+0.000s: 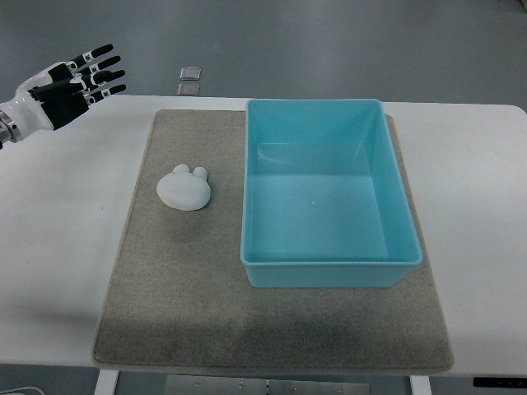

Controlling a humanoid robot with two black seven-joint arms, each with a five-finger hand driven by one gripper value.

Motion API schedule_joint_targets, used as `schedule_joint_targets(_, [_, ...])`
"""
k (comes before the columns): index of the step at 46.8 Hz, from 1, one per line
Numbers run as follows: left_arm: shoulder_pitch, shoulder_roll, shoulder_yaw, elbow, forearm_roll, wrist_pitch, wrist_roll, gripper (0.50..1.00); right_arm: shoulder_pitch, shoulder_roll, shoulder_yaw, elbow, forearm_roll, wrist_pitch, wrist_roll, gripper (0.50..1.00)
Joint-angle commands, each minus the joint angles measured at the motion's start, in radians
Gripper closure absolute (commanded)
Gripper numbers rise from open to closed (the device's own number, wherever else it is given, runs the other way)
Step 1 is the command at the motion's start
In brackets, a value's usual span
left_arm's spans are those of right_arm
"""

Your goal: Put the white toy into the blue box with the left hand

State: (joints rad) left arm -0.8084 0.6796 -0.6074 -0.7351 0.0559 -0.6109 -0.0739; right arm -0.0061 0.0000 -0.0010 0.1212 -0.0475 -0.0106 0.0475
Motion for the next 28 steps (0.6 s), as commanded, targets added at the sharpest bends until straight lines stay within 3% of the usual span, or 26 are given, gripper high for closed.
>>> schedule_joint_targets(1, [-0.024, 0.003, 0.006, 0.003, 0.108, 0.000, 0.000, 0.506, 0.000, 0.000, 0.000, 0.000, 0.000, 0.000, 0.000, 0.564])
schedule_joint_targets(13, [-0.071, 0.017, 0.009, 0.013, 0.452, 0.000, -0.009, 0.506, 0.000, 0.000, 0.001, 0.000, 0.000, 0.000, 0.000, 0.564])
schedule_joint_targets(22, [-0.071, 0.037, 0.009, -0.032, 0.614, 0.000, -0.101, 0.506, 0.000, 0.000, 0.000, 0.000, 0.000, 0.000, 0.000, 0.564])
schedule_joint_targets(28, [-0.066, 0.072, 0.008, -0.092, 0.705, 0.000, -0.124, 0.508, 0.000, 0.000, 0.000, 0.000, 0.000, 0.000, 0.000, 0.564])
